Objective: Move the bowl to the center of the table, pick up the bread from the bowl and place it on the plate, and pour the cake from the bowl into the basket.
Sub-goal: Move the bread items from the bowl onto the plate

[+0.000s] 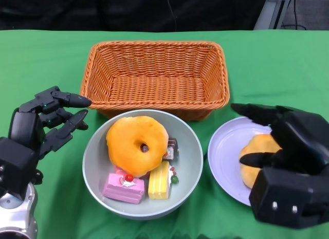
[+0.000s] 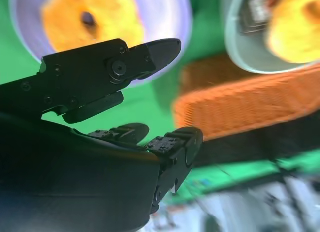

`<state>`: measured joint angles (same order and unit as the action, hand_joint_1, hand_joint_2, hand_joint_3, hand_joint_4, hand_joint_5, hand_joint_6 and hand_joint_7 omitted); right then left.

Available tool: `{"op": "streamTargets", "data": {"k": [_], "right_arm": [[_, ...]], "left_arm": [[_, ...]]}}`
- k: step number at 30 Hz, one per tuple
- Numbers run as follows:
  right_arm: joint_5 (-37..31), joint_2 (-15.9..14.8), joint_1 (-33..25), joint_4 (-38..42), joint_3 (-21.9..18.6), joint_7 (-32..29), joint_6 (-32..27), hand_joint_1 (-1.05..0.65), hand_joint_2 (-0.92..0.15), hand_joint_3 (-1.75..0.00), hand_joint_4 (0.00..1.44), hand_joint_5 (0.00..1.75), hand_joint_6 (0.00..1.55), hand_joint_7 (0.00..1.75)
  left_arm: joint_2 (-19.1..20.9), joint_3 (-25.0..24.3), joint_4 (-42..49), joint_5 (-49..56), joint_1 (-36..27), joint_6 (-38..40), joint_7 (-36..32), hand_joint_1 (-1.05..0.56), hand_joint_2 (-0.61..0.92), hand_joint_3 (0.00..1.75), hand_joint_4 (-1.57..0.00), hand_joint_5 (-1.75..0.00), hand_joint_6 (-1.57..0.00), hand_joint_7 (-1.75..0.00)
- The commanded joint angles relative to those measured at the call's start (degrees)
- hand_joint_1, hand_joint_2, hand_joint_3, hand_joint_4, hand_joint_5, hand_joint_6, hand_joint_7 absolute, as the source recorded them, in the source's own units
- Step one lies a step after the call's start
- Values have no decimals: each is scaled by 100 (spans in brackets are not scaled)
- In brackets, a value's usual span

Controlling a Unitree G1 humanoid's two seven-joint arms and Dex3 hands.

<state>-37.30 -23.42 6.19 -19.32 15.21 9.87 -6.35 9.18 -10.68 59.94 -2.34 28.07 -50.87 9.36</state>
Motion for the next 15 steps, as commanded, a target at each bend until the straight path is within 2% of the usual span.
{"op": "streamTargets", "data": {"k": [1, 9, 15], "right_arm": [[-99, -140, -17, -58, 47, -68, 461, -57, -84, 0, 54, 10, 54, 4], [-293, -40, 220, 208, 94, -82, 1104, -57, -81, 0, 61, 8, 60, 3], [-732, 287, 395, 365, 294, -377, 1107, -59, -79, 0, 67, 8, 65, 3]], "left_arm": [[69, -22, 54, -9, -14, -31, -91, -28, 92, 24, -84, -123, -84, -85], [55, -5, 3, 25, -24, -22, -129, -26, 92, 26, -84, -124, -84, -86], [55, -12, 10, 16, -26, -13, -166, -25, 92, 27, -83, -124, -83, -87]]}}
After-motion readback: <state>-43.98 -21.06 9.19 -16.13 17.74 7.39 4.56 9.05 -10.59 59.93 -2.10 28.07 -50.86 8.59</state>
